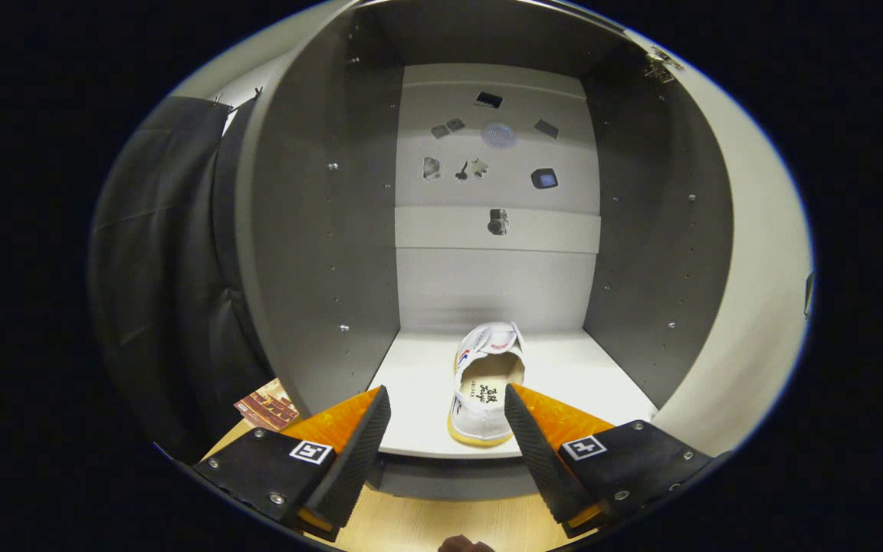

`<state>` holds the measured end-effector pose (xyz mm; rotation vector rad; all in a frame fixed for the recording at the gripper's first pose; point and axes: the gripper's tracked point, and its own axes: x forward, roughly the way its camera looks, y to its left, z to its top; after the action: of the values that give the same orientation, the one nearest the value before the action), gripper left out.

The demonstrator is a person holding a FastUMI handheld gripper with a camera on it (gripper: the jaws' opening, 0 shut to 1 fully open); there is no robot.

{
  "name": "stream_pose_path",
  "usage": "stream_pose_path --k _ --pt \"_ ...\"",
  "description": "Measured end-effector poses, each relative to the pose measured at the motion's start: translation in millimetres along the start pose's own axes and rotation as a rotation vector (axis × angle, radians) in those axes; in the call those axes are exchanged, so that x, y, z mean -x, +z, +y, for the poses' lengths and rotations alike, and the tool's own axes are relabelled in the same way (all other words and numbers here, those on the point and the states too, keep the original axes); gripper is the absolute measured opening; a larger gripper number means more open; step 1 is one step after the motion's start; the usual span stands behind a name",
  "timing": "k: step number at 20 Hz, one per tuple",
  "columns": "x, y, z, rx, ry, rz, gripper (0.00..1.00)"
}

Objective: Open the shoe cabinet door, grab the shoes and put them into the shoe cabinet, then close the shoe cabinet door.

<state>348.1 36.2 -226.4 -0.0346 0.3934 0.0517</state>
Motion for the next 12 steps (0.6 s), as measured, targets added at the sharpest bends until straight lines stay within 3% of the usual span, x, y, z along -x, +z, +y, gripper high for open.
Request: stream_pose_path --k 12 --pt "158 0 -3 -0.002 -0.06 -0.055 0.93"
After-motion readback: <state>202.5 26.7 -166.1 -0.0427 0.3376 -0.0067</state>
